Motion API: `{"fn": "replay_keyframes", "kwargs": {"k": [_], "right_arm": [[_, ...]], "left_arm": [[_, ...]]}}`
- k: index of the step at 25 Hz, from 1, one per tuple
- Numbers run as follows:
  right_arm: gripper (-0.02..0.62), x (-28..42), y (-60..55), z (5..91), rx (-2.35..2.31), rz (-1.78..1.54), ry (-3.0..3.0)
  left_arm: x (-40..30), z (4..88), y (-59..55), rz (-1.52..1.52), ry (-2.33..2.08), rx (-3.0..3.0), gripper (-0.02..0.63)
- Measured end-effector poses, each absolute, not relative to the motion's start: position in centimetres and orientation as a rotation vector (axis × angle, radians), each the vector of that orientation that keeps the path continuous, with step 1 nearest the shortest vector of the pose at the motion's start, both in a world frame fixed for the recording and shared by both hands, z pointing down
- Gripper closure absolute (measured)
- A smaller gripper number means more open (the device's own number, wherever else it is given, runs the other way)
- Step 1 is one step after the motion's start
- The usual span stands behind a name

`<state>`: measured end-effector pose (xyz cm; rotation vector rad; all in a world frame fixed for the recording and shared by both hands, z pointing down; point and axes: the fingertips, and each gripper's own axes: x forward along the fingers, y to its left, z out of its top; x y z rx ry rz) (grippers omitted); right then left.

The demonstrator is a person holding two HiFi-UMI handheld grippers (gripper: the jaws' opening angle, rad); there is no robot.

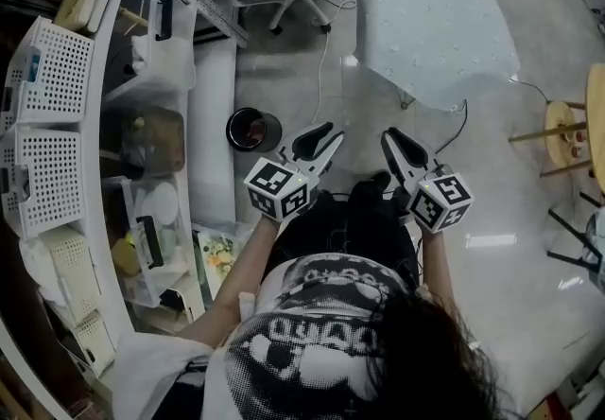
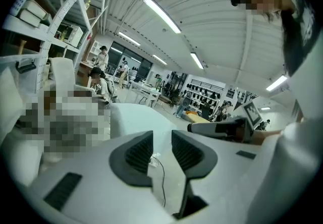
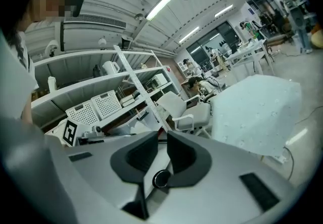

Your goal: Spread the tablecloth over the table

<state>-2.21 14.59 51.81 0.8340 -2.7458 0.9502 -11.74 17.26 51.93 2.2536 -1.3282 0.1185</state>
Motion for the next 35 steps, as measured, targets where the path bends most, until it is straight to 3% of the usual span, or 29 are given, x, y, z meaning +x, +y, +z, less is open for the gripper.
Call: {"fn": "replay_keyframes", "kwargs": {"k": [8,14,35], "right_arm": [[0.604,-4.2,19.2,50.6,0.899,0.853,-2.718],[0.604,-5.3,22.2,49.7,0.891,0.76,-2.74],[0.6,-5.7,26.6,49.0,0.875,0.654,-2.753]], "left_arm": [[-12.5,51.2,22.3,0.126,-1.291,2.3,0.543],[-13.1,50.0,24.8,0.082,-1.271,2.33,0.586],[-13.2,48.5,29.2,0.033,-1.254,2.395,0.594]]}}
